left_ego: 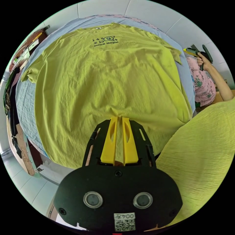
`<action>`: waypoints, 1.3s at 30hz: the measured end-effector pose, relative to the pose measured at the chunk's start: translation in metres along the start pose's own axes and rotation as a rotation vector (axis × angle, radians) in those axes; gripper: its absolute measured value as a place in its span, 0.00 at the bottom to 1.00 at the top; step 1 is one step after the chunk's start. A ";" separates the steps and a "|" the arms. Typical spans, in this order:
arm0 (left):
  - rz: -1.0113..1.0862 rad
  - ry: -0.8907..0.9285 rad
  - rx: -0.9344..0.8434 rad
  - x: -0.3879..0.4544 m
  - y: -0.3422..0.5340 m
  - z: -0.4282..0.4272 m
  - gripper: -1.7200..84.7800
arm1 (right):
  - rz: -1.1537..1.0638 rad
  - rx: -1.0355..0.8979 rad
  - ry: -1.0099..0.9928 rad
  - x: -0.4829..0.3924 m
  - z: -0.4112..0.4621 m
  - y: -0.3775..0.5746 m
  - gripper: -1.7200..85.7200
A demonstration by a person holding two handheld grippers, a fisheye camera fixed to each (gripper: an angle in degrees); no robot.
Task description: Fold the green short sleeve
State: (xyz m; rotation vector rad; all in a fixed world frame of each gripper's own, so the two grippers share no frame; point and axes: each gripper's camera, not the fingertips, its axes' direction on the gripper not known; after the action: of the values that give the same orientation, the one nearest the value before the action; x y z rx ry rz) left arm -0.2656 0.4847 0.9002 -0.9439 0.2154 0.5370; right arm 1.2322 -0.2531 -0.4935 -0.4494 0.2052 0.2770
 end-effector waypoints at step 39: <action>0.036 0.044 0.040 -0.115 -0.028 0.016 0.05 | -0.143 -0.015 0.004 -0.120 0.122 0.111 0.07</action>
State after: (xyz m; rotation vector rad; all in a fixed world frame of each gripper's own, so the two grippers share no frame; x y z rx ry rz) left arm -0.3496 0.4458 0.9755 -0.9148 0.2819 0.5435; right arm 1.1015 -0.1280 -0.3991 -0.4768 0.1738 0.1375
